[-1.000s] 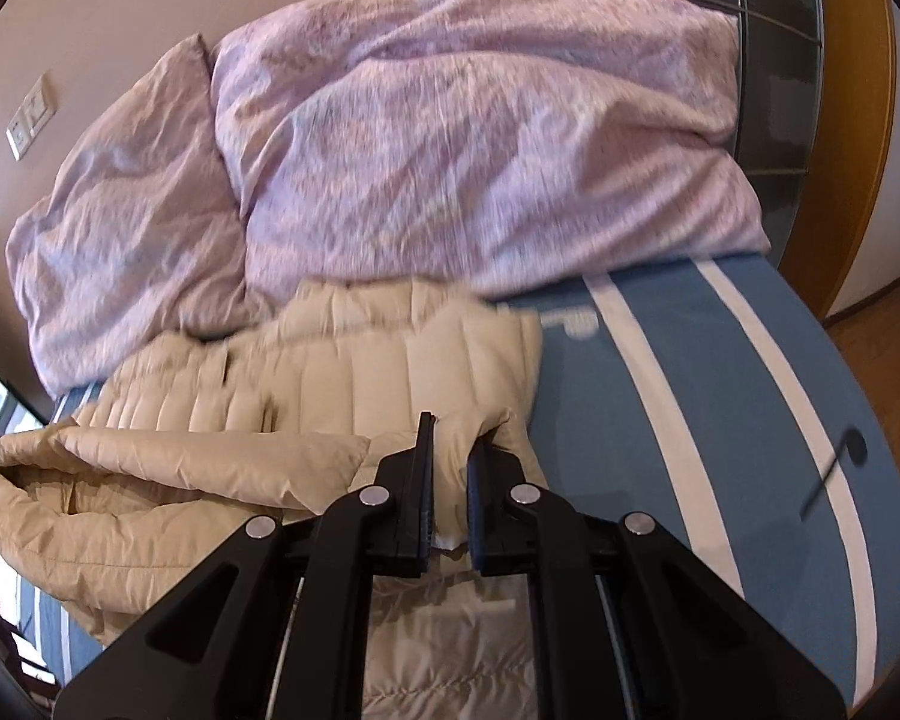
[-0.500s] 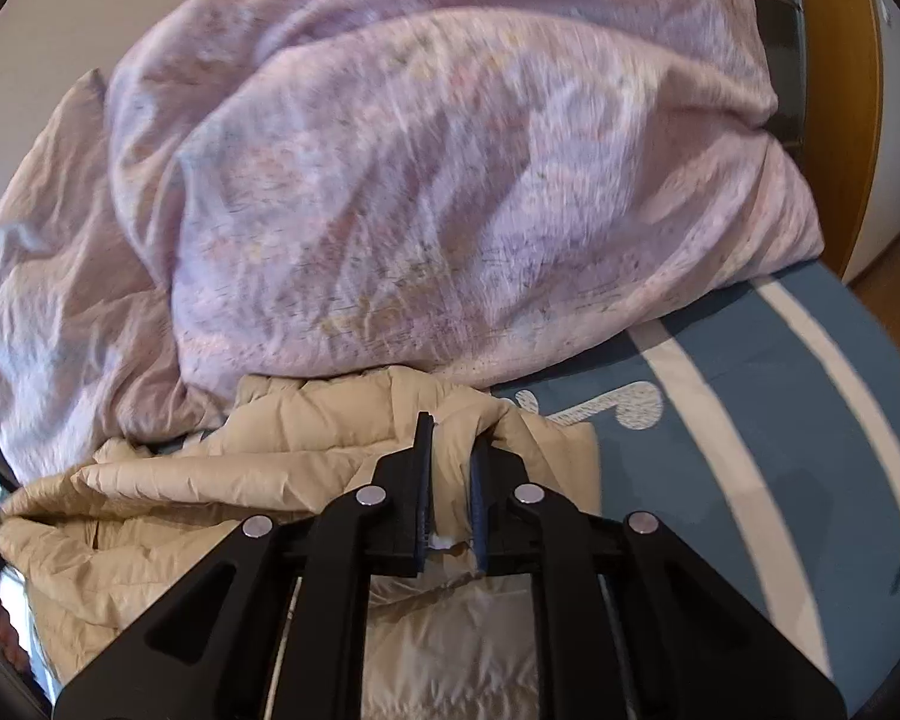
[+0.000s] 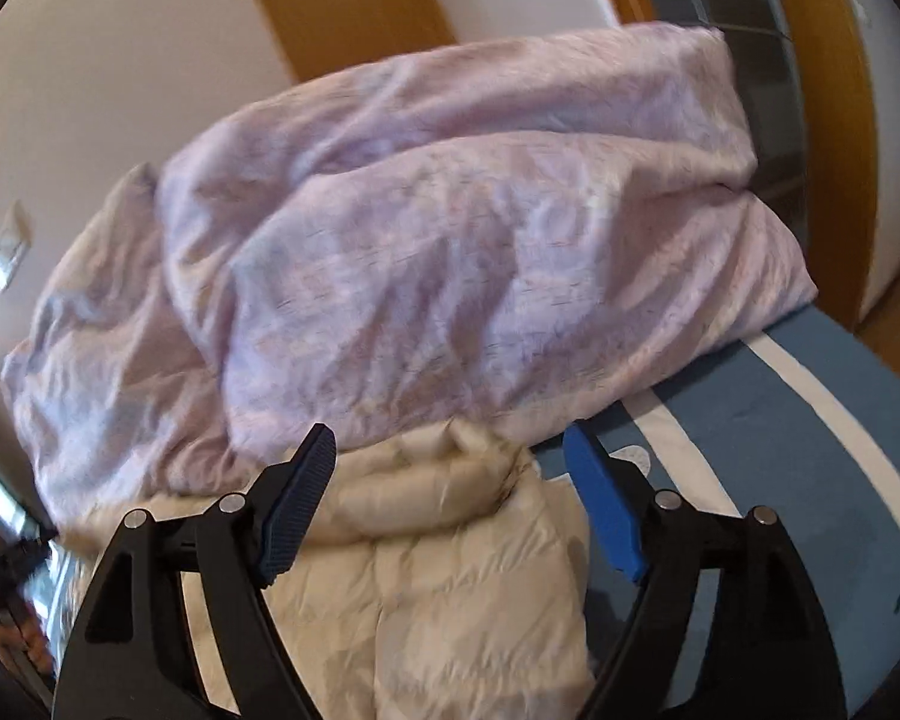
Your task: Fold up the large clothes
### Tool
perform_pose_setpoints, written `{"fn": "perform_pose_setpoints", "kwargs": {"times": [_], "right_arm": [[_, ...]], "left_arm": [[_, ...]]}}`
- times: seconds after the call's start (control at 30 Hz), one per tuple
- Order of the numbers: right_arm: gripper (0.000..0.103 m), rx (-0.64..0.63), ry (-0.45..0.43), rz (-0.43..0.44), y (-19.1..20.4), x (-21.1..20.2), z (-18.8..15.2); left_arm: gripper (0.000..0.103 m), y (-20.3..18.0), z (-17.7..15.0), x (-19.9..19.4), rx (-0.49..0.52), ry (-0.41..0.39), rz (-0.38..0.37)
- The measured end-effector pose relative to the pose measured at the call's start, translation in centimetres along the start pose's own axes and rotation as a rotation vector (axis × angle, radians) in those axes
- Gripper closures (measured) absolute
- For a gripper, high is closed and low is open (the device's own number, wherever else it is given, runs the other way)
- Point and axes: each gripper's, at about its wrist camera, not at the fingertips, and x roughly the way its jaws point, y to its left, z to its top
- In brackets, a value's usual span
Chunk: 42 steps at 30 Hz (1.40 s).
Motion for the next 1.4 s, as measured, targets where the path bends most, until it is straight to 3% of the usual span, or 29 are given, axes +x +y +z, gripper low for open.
{"fn": "perform_pose_setpoints", "kwargs": {"times": [0.1, 0.2, 0.33, 0.53, 0.87, 1.4], "right_arm": [[0.033, -0.121, 0.052, -0.027, 1.6, 0.3, -1.2], [0.041, -0.205, 0.11, -0.074, 3.0, 2.0, -2.5], [0.042, -0.252, 0.148, -0.184, 3.8, 4.9, -3.6], [0.042, -0.263, 0.17, -0.268, 3.1, 7.6, -4.6], [0.039, -0.231, 0.222, -0.277, 2.1, 10.2, -5.3], [0.033, -0.196, 0.305, -0.271, -0.2, 12.9, -5.8]], "left_arm": [[0.02, -0.9, -1.0, -1.8, 0.037, -0.027, -0.017], [0.02, -2.8, -2.6, -1.3, 0.114, -0.001, -0.004], [0.02, -5.1, -3.8, 1.2, 0.218, 0.013, 0.087], [0.02, -4.7, -4.4, 4.8, 0.224, 0.048, 0.166], [0.018, -4.0, -4.5, 7.6, 0.209, 0.059, 0.189], [0.006, -2.9, -4.3, 10.6, 0.161, 0.157, 0.173]]}}
